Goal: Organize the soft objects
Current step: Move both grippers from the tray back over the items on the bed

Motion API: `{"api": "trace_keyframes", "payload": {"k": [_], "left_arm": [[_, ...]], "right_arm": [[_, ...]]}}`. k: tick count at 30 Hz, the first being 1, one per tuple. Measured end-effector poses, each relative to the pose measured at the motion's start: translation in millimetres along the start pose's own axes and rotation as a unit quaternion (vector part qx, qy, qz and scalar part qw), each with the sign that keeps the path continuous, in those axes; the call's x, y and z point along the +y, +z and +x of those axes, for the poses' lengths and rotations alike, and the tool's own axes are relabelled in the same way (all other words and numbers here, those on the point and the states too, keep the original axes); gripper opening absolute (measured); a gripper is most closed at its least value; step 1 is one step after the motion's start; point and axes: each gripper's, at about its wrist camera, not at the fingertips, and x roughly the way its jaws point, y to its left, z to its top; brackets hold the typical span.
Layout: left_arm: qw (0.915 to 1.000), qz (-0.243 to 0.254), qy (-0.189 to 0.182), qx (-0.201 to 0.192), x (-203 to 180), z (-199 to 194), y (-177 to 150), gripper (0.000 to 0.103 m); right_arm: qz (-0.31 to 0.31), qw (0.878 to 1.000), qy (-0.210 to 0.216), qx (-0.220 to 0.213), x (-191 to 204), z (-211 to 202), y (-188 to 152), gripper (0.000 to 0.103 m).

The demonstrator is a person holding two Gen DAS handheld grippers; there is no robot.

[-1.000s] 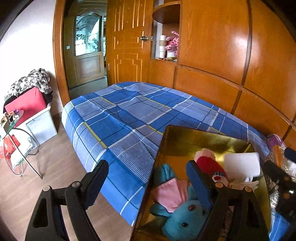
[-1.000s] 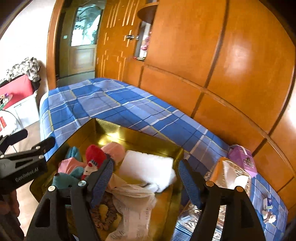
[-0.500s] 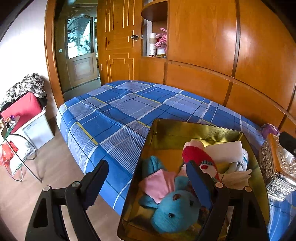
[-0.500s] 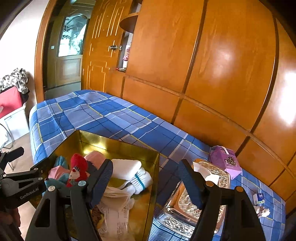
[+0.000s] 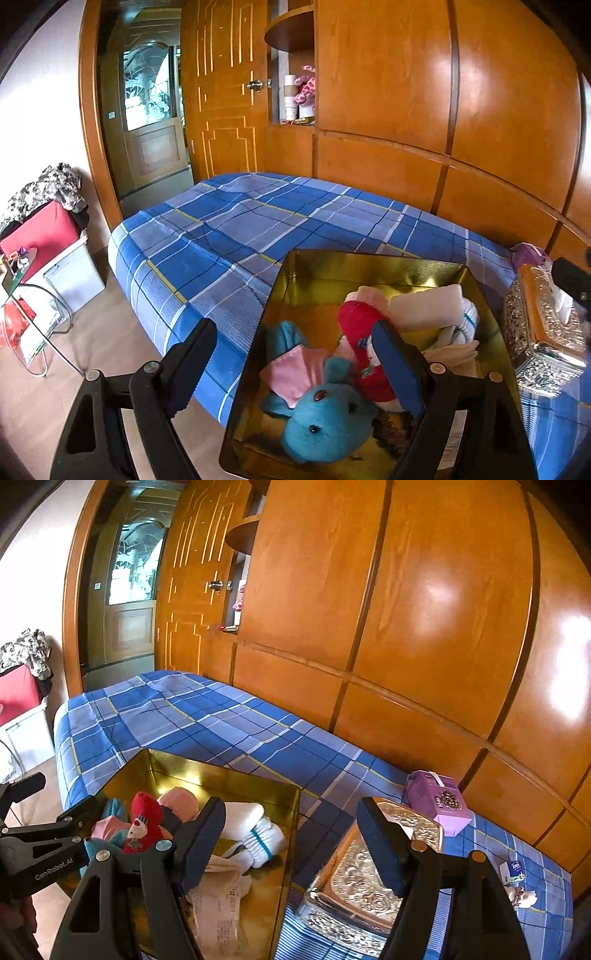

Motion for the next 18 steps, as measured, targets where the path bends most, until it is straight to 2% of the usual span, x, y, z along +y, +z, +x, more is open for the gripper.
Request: {"api": "trace_keyframes", "payload": {"k": [7,12,18], "left_arm": [[0.9990,0.031,-0.022,-0.021,-24.1,-20.2,11.6,0.086],[0.9954,0.069,-0.055,-0.038,-55.3,-36.8,17.3,0.088],[0.9838,0.131,-0.109,-0.056,-108.2,-57.4,18.9,0.089]], "right_arm": [[0.014,1.000,-0.024,-0.006,-32.9,-6.7,-8.4,0.074],[0.041,0.997,-0.069,0.004,-88.5,-7.9,-26.1,0.074],[0.087,0.985,-0.141,0.055,-175.5,1.0,-65.2,0.074]]}}
